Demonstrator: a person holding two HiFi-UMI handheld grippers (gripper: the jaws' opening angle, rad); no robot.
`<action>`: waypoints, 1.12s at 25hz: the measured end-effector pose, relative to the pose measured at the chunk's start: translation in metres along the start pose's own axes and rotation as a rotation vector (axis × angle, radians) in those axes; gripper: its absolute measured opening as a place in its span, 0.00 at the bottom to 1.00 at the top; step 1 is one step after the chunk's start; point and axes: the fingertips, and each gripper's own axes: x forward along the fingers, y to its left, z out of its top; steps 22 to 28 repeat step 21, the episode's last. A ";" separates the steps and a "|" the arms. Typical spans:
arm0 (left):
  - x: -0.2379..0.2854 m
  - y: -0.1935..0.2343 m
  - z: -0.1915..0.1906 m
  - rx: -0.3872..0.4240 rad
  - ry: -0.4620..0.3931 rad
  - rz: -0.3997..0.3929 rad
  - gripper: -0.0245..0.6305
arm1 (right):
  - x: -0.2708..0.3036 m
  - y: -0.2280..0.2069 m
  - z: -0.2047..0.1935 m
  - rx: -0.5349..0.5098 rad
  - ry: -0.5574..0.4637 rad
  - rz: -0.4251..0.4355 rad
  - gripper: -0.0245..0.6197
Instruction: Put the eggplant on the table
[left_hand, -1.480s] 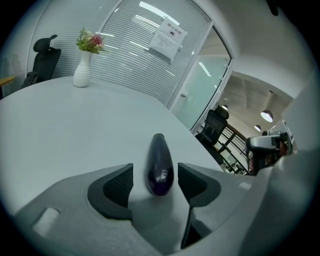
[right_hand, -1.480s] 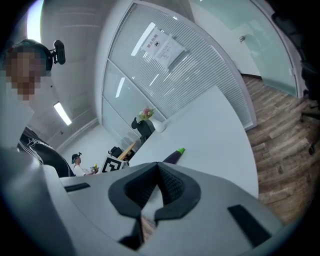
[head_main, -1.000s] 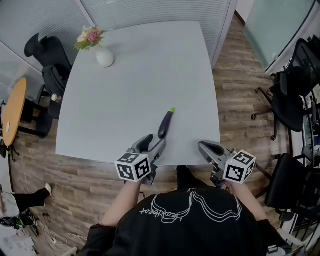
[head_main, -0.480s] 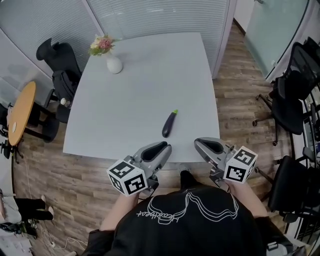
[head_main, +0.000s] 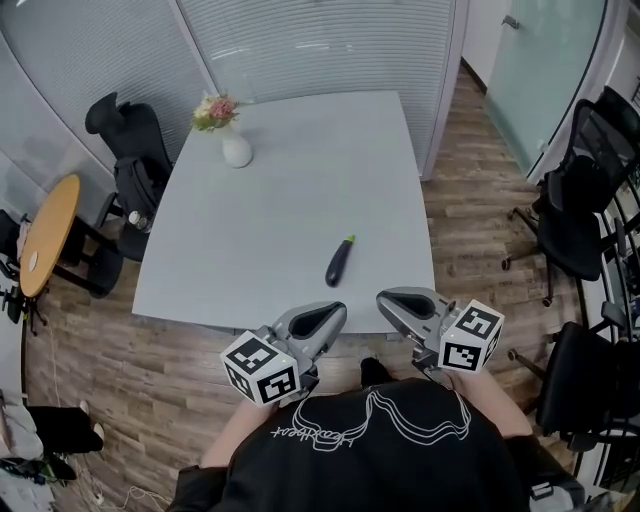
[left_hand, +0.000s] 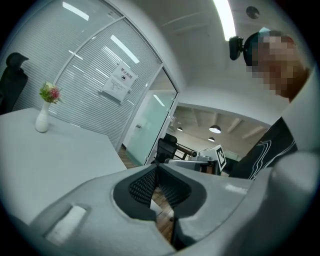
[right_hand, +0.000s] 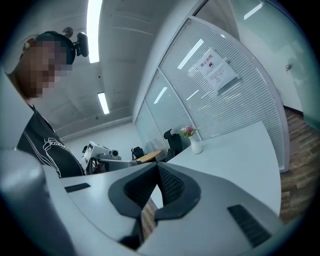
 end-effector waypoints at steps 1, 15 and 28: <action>-0.001 -0.002 0.001 0.009 0.000 0.001 0.07 | 0.000 0.002 0.001 0.000 -0.003 0.003 0.05; -0.009 0.005 0.005 -0.003 -0.008 0.037 0.07 | 0.001 0.003 -0.003 0.005 0.002 0.001 0.05; -0.005 0.011 0.003 -0.009 0.005 0.040 0.07 | 0.006 -0.002 -0.005 0.012 0.010 -0.002 0.05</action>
